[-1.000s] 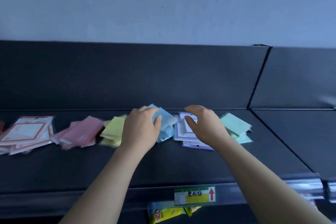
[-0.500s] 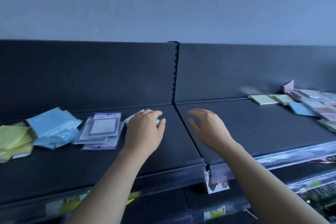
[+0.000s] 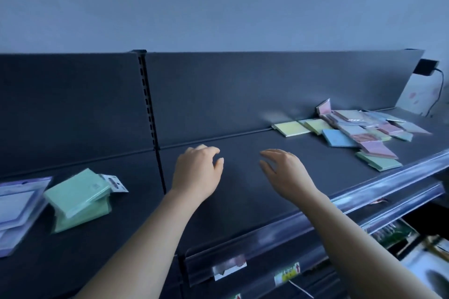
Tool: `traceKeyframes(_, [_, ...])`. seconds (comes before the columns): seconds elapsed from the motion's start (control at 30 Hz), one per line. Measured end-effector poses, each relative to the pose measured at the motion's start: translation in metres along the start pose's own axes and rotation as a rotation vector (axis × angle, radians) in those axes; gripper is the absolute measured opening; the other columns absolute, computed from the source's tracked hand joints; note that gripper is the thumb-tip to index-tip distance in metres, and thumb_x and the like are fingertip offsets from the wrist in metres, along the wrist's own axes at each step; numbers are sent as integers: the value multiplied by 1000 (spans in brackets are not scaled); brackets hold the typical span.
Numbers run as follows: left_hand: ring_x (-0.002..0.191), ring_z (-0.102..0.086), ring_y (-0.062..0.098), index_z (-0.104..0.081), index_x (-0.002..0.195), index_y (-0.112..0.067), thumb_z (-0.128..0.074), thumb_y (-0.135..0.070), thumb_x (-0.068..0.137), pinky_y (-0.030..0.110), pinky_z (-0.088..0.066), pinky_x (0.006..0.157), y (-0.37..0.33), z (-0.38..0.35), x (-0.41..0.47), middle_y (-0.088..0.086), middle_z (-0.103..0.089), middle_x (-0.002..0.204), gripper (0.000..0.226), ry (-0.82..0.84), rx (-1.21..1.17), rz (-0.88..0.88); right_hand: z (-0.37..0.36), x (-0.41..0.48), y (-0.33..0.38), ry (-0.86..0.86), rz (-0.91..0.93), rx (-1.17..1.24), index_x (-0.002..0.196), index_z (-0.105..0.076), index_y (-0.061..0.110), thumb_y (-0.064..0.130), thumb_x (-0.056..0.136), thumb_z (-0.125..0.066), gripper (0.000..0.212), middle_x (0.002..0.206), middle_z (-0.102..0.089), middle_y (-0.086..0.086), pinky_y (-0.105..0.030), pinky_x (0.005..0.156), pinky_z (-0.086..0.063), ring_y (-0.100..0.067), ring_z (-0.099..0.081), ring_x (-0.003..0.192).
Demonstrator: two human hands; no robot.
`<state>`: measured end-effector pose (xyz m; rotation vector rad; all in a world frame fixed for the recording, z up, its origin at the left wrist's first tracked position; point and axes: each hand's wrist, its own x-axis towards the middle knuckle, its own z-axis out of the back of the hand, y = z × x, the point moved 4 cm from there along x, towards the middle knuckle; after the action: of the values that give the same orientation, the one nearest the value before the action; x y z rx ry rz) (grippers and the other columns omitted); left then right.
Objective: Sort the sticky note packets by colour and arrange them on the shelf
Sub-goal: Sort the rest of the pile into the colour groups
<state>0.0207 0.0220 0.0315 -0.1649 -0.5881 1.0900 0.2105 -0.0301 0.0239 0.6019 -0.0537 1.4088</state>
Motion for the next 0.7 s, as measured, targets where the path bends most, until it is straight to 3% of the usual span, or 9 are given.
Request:
traceKeyframes(0.33, [108, -53, 23, -59, 128, -20, -48, -33, 98, 31, -41, 91, -62, -67, 85, -2, -61, 122, 35, 109, 2, -93, 18, 46, -103, -39, -168, 4, 109, -67, 3, 18, 93, -53, 26, 115, -67, -11, -37, 93, -43, -32, -58, 109])
traceKeyframes(0.5, [110, -53, 24, -59, 126, -17, -47, -33, 98, 33, -43, 91, -97, -114, 121, 0, -57, 126, 34, 174, 48, -115, 10, 80, -165, -3, -171, -46, 100, -67, 1, 20, 93, -51, 26, 108, -66, -12, -34, 92, -39, -28, -56, 106])
traceKeyframes(0.6, [114, -53, 25, -58, 123, -12, -46, -31, 98, 36, -44, 93, -120, -145, 143, 1, -55, 130, 34, 212, 65, -114, 9, 105, -201, 25, -164, -93, 89, -62, 5, 23, 92, -43, 26, 97, -61, -5, -31, 82, -31, -26, -53, 97])
traceKeyframes(0.7, [113, -51, 24, -55, 114, -11, -44, -31, 99, 35, -42, 93, -142, -174, 166, 1, -54, 129, 28, 259, 111, -137, 7, 129, -234, 87, -148, -160, 98, -58, 8, 22, 94, -44, 20, 101, -55, -5, -33, 87, -31, -25, -48, 102])
